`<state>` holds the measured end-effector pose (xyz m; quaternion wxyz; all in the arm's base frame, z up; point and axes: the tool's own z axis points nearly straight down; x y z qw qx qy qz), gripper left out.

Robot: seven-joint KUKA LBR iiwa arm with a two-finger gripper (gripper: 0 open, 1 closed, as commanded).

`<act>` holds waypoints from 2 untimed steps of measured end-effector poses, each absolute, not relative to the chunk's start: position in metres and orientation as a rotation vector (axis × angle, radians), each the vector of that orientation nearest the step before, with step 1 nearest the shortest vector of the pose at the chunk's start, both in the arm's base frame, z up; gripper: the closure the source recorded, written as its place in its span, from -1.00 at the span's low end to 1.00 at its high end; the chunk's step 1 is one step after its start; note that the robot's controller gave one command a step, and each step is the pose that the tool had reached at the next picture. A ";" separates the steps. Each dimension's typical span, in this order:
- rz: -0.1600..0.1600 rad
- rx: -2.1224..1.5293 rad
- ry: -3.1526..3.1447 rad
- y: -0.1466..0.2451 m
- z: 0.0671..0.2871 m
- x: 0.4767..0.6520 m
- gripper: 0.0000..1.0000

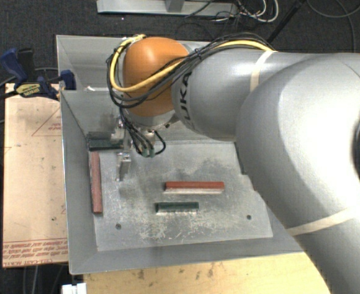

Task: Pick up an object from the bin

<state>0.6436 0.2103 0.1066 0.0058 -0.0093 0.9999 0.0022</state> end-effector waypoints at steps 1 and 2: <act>0.013 -0.038 3.117 0.214 0.081 0.653 -1.00; 0.005 -0.145 3.129 0.213 0.099 0.651 -1.00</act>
Offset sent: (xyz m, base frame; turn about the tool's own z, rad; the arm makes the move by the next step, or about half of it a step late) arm 0.0136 0.0021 -0.0366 -0.2423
